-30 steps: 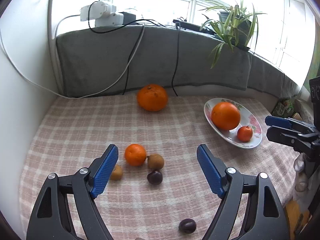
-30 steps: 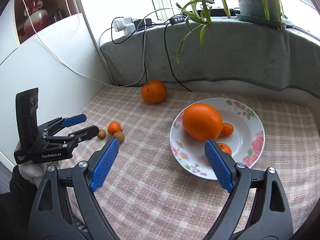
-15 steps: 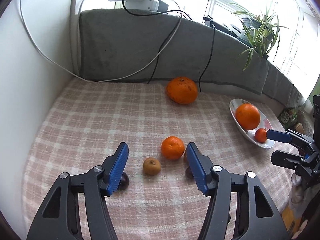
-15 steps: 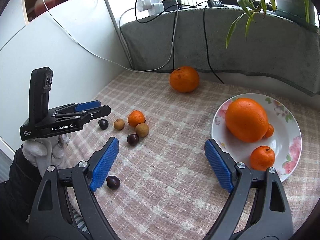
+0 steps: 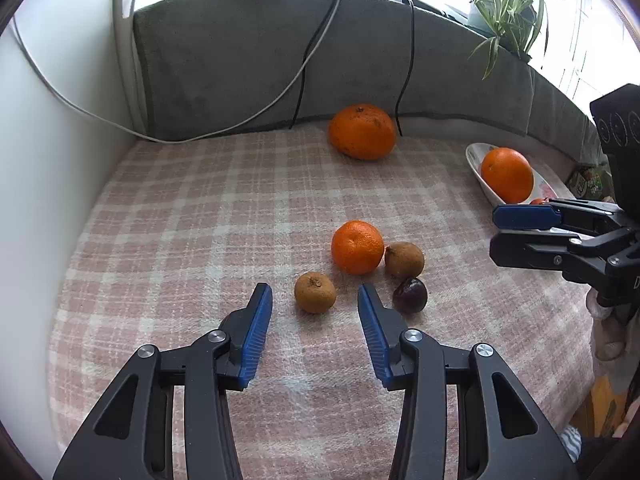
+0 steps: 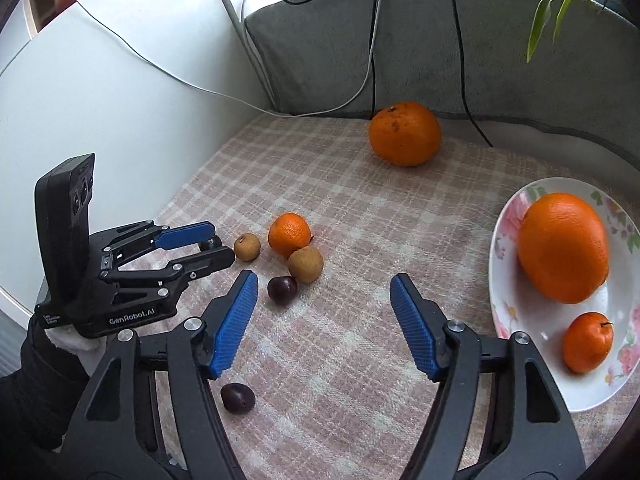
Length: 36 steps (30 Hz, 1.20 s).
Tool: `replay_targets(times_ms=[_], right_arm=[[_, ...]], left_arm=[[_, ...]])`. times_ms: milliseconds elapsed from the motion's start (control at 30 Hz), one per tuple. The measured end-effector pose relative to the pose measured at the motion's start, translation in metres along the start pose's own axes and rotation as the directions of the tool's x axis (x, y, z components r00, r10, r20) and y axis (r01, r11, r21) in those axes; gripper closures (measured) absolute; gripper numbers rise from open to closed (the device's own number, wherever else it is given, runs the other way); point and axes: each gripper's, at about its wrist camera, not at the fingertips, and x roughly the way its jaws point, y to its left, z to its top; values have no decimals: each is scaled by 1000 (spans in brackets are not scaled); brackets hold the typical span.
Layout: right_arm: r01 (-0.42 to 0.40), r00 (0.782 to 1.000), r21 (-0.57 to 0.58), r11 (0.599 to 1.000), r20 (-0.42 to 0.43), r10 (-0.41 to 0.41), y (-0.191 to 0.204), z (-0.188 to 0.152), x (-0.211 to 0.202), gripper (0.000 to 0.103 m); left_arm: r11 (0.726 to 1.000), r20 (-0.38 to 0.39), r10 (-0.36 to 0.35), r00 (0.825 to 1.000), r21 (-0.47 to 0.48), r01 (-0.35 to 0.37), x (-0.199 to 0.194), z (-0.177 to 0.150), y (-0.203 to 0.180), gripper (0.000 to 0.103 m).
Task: Organize fruits
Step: 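Reach the left gripper toward a brown kiwi while the right approaches a longan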
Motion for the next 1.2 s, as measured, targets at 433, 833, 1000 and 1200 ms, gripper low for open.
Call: replay_targets(times_ms=[433,833,1000,1200], right_arm=[[-61,994,86,994,-89,69,-10,15,51,47],[-71,987,87,994,-140,82,-5,18,69,57],[-71,987,92,993,-141,84,-6,18,69,58],[-63,987,60,996,-147,71,-2,16,71,66]], left_arm=[[999,-36,8,999,54,-6,17,2,-1,67],[997,-60,-5,998,76,9,29,2,2,73],[997,-67,-7,998,74,12,34,3,2,77],[996,-65,0,998,85,5,36,3,3,79]])
